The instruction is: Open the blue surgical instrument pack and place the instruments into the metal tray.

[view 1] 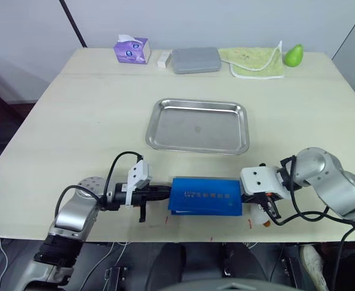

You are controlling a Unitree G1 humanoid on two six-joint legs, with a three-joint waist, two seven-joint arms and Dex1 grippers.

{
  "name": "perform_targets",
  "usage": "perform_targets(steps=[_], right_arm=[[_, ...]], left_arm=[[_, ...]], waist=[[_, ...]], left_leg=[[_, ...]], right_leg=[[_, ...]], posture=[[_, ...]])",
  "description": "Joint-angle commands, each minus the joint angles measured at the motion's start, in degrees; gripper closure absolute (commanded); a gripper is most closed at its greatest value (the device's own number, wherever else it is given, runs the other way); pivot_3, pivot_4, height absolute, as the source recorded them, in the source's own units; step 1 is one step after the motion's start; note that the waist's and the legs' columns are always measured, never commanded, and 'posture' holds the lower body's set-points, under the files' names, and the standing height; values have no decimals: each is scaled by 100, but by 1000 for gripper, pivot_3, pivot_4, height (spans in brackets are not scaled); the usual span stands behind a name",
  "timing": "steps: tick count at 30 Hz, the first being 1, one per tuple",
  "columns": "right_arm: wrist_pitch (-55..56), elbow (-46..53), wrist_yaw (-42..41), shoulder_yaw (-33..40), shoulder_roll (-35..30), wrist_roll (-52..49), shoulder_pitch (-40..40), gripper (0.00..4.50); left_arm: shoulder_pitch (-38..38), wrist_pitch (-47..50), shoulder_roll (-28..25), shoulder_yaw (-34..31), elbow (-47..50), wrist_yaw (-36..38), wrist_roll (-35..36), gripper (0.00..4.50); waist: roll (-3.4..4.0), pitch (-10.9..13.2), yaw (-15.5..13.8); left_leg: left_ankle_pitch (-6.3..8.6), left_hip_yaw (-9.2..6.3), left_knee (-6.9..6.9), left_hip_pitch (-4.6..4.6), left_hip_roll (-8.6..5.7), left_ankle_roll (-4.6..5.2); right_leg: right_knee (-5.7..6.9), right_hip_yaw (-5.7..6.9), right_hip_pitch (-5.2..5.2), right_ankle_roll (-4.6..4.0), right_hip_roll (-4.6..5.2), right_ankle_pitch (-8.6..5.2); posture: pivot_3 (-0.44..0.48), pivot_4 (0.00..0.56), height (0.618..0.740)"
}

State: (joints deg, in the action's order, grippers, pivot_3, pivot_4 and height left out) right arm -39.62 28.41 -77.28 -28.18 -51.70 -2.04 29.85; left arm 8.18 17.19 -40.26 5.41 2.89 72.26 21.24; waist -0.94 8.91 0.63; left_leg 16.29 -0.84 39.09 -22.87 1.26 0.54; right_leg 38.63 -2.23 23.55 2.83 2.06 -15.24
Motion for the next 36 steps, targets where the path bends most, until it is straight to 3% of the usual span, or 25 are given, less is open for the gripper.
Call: perform_targets(steps=[1,14,24,28,31,34,36], right_arm=[[-37,268,52,123,59,-148,167,4500],[303,-9,244,167,-232,-8,-110,4500],[261,-320,546,257,-170,17,-215,4500],[118,-212,481,548,-415,-150,-256,3223],[-92,2,485,1074,-581,-523,-390,1497],[-333,200,522,1689,-674,-987,-584,136],[-546,357,548,2296,-650,-1461,-895,11]], left_arm=[[-10,-44,117,284,320,97,16,4420],[20,-133,353,315,225,14,-94,4420],[-75,-409,223,25,-137,124,-49,4420],[-167,-605,-5,-275,-406,290,63,3191],[-252,-660,-217,-613,-545,461,297,1518],[-337,-625,-408,-895,-613,648,530,262],[-395,-517,-477,-1104,-583,790,793,73]], waist=[[0,0,1],[0,0,-14],[-1,-1,-5],[0,0,5],[0,0,0],[1,1,11],[1,1,8]], left_leg=[[0,0,0,0,0,0],[0,-1,4,0,0,0],[0,-2,5,1,0,0],[0,-3,4,1,1,0],[0,-5,5,2,2,0],[0,-6,4,1,4,0],[1,-7,3,1,4,1]], right_leg=[[0,0,0,0,0,0],[-1,1,-4,0,1,0],[-1,2,-5,0,1,0],[0,2,-4,0,0,0],[0,5,-5,0,0,0],[0,5,-4,0,-1,0],[0,5,-4,-1,-1,0]], posture=[[0,150,740],[0,150,740],[0,150,740],[0,150,740],[0,150,740],[0,150,740],[0,150,740]])
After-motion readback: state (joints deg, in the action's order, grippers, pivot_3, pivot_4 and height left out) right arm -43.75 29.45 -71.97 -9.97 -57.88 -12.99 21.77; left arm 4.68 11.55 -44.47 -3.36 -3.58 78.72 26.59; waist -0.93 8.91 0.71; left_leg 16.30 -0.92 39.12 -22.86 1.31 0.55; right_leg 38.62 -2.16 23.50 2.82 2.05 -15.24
